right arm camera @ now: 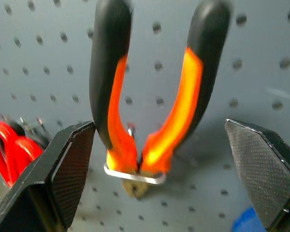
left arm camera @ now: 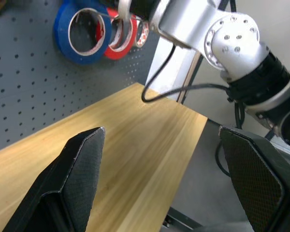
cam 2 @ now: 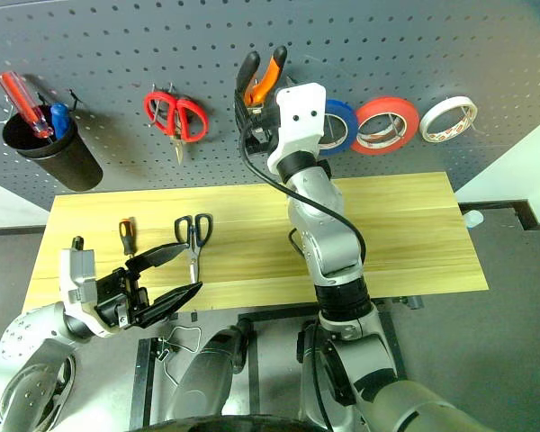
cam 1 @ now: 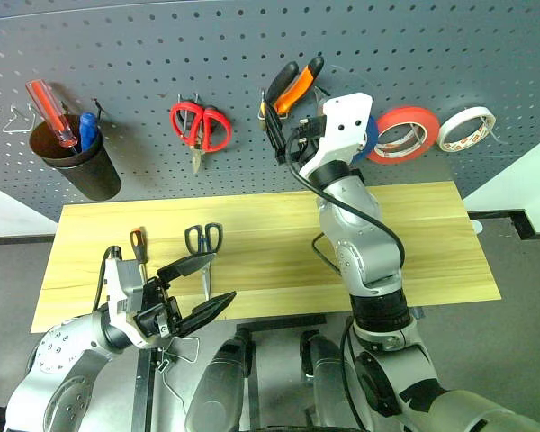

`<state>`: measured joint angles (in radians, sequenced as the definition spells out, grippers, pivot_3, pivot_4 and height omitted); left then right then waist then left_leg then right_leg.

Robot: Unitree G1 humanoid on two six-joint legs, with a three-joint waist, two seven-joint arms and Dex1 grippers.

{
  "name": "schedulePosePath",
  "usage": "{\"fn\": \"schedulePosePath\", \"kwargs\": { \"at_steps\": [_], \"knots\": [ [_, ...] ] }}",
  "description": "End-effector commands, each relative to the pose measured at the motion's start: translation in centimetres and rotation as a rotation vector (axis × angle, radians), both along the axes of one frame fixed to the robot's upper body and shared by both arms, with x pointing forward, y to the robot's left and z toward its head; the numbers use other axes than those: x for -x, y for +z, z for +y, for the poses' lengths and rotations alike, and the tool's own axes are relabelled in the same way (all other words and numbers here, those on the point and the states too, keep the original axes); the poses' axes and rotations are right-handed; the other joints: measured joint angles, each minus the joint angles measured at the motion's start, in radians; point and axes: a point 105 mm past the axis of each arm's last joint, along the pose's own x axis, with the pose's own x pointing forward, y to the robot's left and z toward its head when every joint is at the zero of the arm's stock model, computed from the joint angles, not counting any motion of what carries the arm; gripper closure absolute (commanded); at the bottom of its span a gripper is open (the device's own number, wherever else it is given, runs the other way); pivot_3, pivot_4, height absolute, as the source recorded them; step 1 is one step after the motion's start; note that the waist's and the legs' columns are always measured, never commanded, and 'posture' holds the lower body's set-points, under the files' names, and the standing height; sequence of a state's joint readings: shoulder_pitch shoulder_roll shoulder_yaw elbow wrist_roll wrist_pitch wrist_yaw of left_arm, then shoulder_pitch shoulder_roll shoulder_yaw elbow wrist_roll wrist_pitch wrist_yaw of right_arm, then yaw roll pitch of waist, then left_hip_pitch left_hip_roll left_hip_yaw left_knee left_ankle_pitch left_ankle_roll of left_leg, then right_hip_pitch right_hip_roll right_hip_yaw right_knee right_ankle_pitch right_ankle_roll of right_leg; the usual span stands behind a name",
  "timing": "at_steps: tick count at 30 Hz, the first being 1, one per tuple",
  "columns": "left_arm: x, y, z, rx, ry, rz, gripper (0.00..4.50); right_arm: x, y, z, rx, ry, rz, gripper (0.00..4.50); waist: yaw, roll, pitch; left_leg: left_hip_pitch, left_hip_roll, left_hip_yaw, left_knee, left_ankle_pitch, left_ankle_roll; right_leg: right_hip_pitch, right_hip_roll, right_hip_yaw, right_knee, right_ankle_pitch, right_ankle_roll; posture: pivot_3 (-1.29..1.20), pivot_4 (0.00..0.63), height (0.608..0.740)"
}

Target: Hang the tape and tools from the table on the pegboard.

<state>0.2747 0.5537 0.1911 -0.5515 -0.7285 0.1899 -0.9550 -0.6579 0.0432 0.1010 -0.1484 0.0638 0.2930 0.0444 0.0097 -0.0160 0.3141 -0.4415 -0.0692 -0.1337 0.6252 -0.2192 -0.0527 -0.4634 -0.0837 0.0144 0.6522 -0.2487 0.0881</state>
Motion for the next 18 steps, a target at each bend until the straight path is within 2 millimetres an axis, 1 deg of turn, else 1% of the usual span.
{"fn": "schedulePosePath", "kwargs": {
  "at_steps": [1, 11, 18],
  "knots": [
    [0.31, 0.08, -0.10, -0.006, -0.013, -0.011, 0.54, 1.00, 1.38, -0.12, -0.010, 0.002, -0.060, 0.03, 0.000, 0.000, 0.000, 0.000, 0.000, 0.000, 0.000, 0.000, 0.000, 0.000, 0.000, 0.000, 0.000, 0.000, 0.000, 0.15, 0.334, 0.711],
    [0.15, 0.11, -0.25, -0.005, -0.015, -0.014, 0.54, 0.76, 0.89, -0.80, 0.016, -0.018, -0.051, 0.03, 0.000, 0.000, 0.000, 0.000, 0.000, 0.000, 0.000, 0.000, 0.000, 0.000, 0.000, 0.000, 0.000, 0.000, 0.000, 0.14, 0.331, 0.711],
    [0.01, 0.13, -0.20, -0.011, -0.013, -0.016, 0.54, 0.77, 0.75, -0.81, 0.026, -0.020, -0.050, 0.03, -0.001, 0.000, 0.000, 0.000, 0.000, 0.000, 0.000, 0.000, 0.000, 0.000, 0.000, 0.000, 0.000, 0.000, 0.000, 0.15, 0.334, 0.711]
  ]
}}
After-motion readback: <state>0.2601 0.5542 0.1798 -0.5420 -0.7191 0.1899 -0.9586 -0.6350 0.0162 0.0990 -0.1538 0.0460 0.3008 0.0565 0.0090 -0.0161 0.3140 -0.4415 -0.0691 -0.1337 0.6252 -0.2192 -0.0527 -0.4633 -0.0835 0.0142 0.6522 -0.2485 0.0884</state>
